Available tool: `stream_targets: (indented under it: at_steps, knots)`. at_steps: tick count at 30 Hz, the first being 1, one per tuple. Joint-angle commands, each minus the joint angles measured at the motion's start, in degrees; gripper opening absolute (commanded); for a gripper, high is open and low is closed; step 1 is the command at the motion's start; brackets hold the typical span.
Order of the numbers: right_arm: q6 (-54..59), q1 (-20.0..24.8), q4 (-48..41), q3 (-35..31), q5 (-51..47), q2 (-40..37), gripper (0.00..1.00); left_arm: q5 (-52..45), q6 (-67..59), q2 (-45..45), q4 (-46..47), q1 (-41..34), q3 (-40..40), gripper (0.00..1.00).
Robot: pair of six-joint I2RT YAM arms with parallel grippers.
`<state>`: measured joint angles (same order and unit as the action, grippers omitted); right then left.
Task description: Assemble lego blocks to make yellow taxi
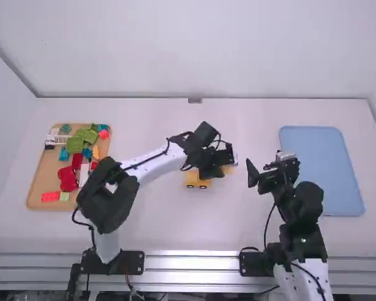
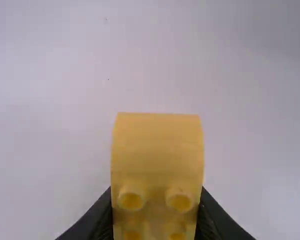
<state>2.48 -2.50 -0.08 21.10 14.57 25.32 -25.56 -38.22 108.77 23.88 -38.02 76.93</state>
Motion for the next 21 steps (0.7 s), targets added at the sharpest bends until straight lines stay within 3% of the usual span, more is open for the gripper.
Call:
stream_targets:
  at_steps: [1,7,16,21]
  knots:
    - [-1.2,0.4,-0.9,-1.3,-1.6,-2.6,0.98,4.7,-2.7,4.9,3.3,-1.2,4.9,0.18]
    - [-1.3,3.1,-3.8,-1.3,-1.3,-4.4,0.98,11.1,-3.9,16.5,13.6,-4.0,16.9,0.15]
    - [-2.7,6.0,-4.6,-1.3,-1.3,-4.4,0.98,14.7,-3.6,21.5,14.8,-6.5,20.0,0.07]
    - [-2.4,6.4,-4.7,-1.3,-1.3,-4.4,0.98,14.7,-3.6,21.5,14.1,-6.6,19.9,0.31]
